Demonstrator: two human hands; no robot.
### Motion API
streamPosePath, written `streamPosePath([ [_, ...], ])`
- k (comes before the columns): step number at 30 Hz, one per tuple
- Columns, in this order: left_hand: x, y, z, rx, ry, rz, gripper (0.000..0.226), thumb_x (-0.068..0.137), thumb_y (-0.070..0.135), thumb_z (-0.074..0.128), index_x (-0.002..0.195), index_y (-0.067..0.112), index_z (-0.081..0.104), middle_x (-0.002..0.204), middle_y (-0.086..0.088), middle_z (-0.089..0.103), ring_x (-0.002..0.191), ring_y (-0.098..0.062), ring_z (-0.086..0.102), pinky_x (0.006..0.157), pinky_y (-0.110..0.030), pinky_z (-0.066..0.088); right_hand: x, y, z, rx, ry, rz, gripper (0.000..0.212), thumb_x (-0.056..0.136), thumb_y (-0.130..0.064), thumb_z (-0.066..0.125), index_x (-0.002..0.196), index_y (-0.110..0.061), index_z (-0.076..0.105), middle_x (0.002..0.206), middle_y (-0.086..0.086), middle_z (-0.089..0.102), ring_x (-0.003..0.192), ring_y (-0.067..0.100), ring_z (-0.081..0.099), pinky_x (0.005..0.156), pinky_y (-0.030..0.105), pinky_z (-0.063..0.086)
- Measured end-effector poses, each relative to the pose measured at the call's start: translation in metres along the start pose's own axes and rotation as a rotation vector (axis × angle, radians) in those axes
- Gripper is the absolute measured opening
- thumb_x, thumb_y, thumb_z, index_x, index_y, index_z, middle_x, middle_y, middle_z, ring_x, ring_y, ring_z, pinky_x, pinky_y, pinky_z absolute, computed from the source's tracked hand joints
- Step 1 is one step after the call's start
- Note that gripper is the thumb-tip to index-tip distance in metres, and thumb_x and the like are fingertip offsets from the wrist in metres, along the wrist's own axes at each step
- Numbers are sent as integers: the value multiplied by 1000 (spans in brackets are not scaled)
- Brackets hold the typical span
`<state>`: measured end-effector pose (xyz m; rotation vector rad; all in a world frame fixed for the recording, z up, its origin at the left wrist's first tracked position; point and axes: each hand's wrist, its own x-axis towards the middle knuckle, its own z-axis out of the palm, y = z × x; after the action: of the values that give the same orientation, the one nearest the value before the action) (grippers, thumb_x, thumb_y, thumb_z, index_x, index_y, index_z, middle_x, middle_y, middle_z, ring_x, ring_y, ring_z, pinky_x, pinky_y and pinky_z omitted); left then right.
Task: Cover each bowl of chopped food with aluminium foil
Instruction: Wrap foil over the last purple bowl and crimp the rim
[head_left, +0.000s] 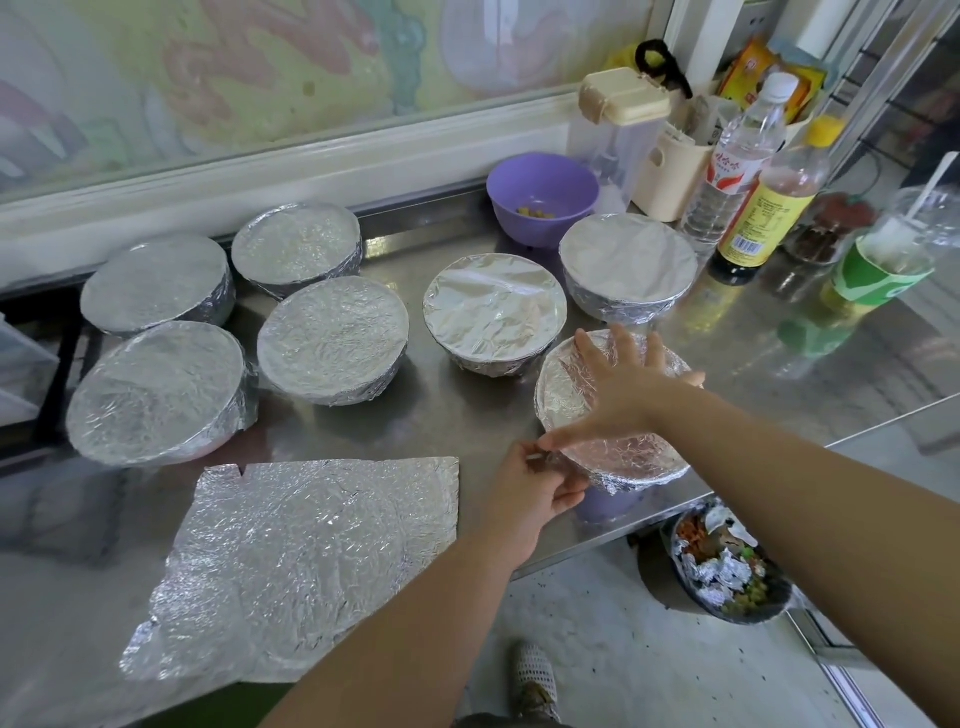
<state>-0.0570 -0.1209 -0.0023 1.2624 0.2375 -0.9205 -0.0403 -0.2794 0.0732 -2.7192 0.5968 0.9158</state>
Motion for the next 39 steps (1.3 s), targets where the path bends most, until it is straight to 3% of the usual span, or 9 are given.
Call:
streamPosePath([
  [9,15,2,-4,778,193,255,8,87,17,57,83,24,56,76,-2,71,70,-19,71,72,-44,60,2,0,1,-10,-1,7,153,39,-103,59,151,-46,-28,160,-3,-40,148,43,-29,106,86,4],
  [12,16,9,-3,884,219,246,19,85,12,65,75,24,55,70,1,67,65,-17,68,64,-34,57,2,0,2,-13,4,1,153,39,-103,58,151,-46,-28,160,-2,-40,148,44,-30,105,86,3],
  [14,17,15,1,719,205,128,19,86,3,66,77,18,59,79,-5,71,67,-18,67,71,-34,60,3,1,2,-4,3,-3,154,37,-104,57,151,-46,-28,160,-2,-40,148,44,-30,105,86,2],
  [17,13,16,15,28,196,-145,15,92,-12,54,94,1,63,107,-23,70,91,-25,67,92,-34,56,4,1,2,-4,12,-4,153,38,-103,58,151,-46,-28,160,-2,-40,148,44,-29,105,87,3],
  [20,10,12,25,-319,250,-235,19,94,-13,49,104,-3,61,112,-22,67,107,-28,64,101,-38,51,3,0,2,-2,19,-3,153,38,-104,57,152,-46,-27,161,-2,-38,148,45,-28,105,87,4],
  [25,-2,21,21,-494,182,-230,27,98,3,33,94,1,59,91,-15,62,86,-24,56,102,-38,43,1,-2,2,20,39,6,150,43,-103,57,153,-44,-25,163,0,-34,150,45,-24,105,86,6],
  [29,-14,25,15,-569,-19,-227,55,96,30,27,129,1,59,130,-17,63,126,-26,53,118,-44,29,0,-3,2,32,39,19,150,43,-102,58,154,-44,-24,164,0,-33,150,44,-25,105,86,6],
  [34,-18,34,14,-603,-163,-254,64,99,50,30,135,4,56,132,-18,63,130,-29,52,119,-51,26,1,-4,3,28,44,30,149,44,-102,58,154,-44,-25,165,1,-31,150,44,-24,105,86,7],
  [39,-18,52,7,-538,-210,-274,64,99,49,34,130,-2,58,125,-24,66,123,-36,56,115,-53,33,4,-4,-1,50,7,53,157,31,-110,45,153,-43,-26,164,3,-33,149,48,-24,108,84,10],
])
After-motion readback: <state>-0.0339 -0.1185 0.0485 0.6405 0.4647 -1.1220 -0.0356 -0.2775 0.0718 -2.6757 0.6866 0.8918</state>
